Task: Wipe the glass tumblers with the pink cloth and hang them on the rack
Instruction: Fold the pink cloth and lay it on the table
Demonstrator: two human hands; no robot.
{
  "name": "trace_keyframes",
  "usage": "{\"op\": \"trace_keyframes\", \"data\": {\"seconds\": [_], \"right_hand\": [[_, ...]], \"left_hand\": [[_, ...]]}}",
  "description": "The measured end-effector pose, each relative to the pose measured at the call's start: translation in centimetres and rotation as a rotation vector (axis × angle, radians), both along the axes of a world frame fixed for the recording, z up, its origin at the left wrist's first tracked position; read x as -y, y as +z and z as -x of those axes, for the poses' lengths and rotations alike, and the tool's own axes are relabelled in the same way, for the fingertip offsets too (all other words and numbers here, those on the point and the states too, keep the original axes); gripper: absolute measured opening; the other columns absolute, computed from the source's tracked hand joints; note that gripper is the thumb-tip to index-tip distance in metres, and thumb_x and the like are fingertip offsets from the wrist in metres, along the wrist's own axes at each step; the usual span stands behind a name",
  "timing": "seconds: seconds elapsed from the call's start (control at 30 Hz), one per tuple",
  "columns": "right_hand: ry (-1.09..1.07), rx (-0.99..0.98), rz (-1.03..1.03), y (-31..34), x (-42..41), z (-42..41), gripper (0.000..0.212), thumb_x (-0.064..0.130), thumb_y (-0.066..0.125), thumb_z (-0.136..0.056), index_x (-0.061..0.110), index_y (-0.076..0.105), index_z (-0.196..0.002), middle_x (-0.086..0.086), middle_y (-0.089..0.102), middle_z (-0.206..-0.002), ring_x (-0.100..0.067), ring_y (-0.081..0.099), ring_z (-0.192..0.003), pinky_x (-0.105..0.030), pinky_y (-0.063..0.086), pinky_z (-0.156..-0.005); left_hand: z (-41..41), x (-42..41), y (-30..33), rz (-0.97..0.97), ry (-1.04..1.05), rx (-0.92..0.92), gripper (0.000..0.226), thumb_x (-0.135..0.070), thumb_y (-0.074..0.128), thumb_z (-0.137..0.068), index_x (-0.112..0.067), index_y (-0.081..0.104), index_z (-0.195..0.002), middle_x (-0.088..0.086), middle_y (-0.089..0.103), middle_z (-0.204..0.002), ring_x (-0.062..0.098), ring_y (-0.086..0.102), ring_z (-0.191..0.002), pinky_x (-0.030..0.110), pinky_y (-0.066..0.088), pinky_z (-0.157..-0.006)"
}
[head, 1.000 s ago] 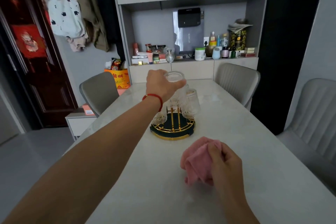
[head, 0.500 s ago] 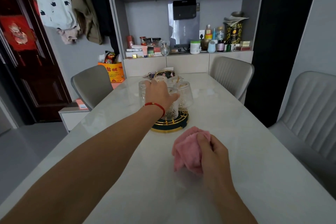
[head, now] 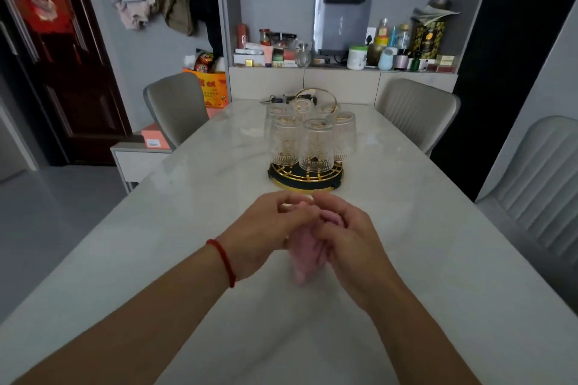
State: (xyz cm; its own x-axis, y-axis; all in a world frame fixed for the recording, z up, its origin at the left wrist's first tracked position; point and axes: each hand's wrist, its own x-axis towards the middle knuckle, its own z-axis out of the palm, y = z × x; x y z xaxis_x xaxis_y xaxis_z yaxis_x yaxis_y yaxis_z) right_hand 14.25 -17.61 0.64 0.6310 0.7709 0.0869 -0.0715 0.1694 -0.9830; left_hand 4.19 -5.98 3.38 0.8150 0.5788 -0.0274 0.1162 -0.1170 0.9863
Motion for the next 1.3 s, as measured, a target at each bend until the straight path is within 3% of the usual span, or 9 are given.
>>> {"op": "trace_keyframes", "data": {"seconds": [0.1,0.2,0.27,0.37,0.47,0.6,0.83,1.03,1.3], "right_hand": [[0.059,0.265,0.097,1.2,-0.1,1.5,0.036,0.005,0.063,-0.101,0.022,0.068,-0.132,0.002,0.076,-0.116,-0.007,0.073,-0.104,-0.033,0.062,-0.089],[0.035,0.587,0.279,2.9,0.3,1.0,0.021,0.017,0.066,-0.1,0.028,0.079,-0.112,0.006,0.077,-0.105,-0.01,0.072,-0.095,-0.031,0.063,-0.074],[-0.039,0.859,0.409,4.3,0.5,0.4,0.022,0.016,0.063,-0.1,0.028,0.08,-0.103,0.007,0.077,-0.096,-0.007,0.071,-0.085,-0.021,0.056,-0.065],[-0.092,1.022,0.537,6.1,0.8,-0.9,0.023,0.015,0.055,-0.102,0.019,0.077,-0.093,-0.004,0.075,-0.083,-0.015,0.066,-0.06,-0.033,0.055,-0.059],[-0.048,0.951,0.57,7.4,0.9,-1.8,0.026,0.011,0.053,-0.103,0.015,0.075,-0.09,-0.011,0.074,-0.077,-0.022,0.067,-0.053,-0.03,0.056,-0.051],[0.004,0.776,0.531,8.3,0.9,-2.9,0.024,0.002,0.053,-0.102,0.004,0.076,-0.095,-0.012,0.069,-0.08,-0.026,0.071,-0.069,-0.042,0.066,-0.065],[-0.109,0.599,0.47,8.7,0.1,-4.9,0.024,0.009,0.055,-0.1,0.008,0.079,-0.103,-0.016,0.077,-0.105,-0.03,0.074,-0.096,-0.044,0.067,-0.077],[-0.144,0.571,0.439,8.5,1.3,-6.0,0.029,0.017,0.051,-0.103,0.01,0.08,-0.104,-0.016,0.077,-0.104,-0.031,0.074,-0.092,-0.042,0.066,-0.073],[-0.177,0.592,0.467,7.4,2.6,-6.8,0.03,0.018,0.053,-0.103,0.006,0.08,-0.1,-0.019,0.076,-0.099,-0.033,0.074,-0.082,-0.048,0.066,-0.073]], "left_hand": [[2.8,-2.1,0.2,-0.014,0.06,0.05,0.022,-0.004,0.076,-0.09,-0.012,0.072,-0.11,0.016,0.066,-0.093,0.021,0.066,-0.083,0.031,0.057,-0.076],[5.5,-4.7,1.5,-0.135,-0.031,-0.027,0.03,0.009,0.074,-0.088,-0.01,0.071,-0.113,0.026,0.069,-0.102,0.022,0.066,-0.087,0.026,0.059,-0.073],[7.1,-6.8,2.5,-0.319,-0.098,-0.145,0.035,0.01,0.071,-0.089,-0.015,0.072,-0.113,0.023,0.073,-0.107,0.024,0.068,-0.088,0.03,0.061,-0.076],[8.0,-9.2,3.2,-0.63,-0.134,-0.331,0.033,0.002,0.067,-0.092,-0.02,0.072,-0.116,0.007,0.077,-0.102,0.027,0.072,-0.091,0.038,0.061,-0.084],[8.4,-10.8,3.8,-1.018,-0.101,-0.479,0.026,-0.006,0.059,-0.095,-0.019,0.075,-0.112,-0.005,0.07,-0.098,0.017,0.061,-0.086,0.019,0.043,-0.069],[8.6,-12.0,4.4,-1.095,-0.079,-0.51,0.016,-0.015,0.052,-0.104,-0.016,0.065,-0.095,0.004,0.065,-0.097,0.026,0.057,-0.089,0.031,0.036,-0.074],[8.4,-13.1,5.4,-0.898,-0.058,-0.356,0.029,-0.05,0.051,-0.103,-0.022,0.057,-0.1,0.007,0.068,-0.093,0.036,0.072,-0.078,0.047,0.06,-0.064],[8.3,-14.1,5.1,-0.918,-0.068,-0.284,0.023,-0.026,0.076,-0.093,-0.036,0.056,-0.098,-0.002,0.073,-0.097,0.022,0.07,-0.094,0.025,0.054,-0.069],[7.8,-13.5,2.2,-0.89,0.147,-0.006,0.011,-0.026,0.084,-0.086,-0.018,0.078,-0.084,-0.006,0.076,-0.081,0.01,0.071,-0.079,0.029,0.06,-0.07]]}}
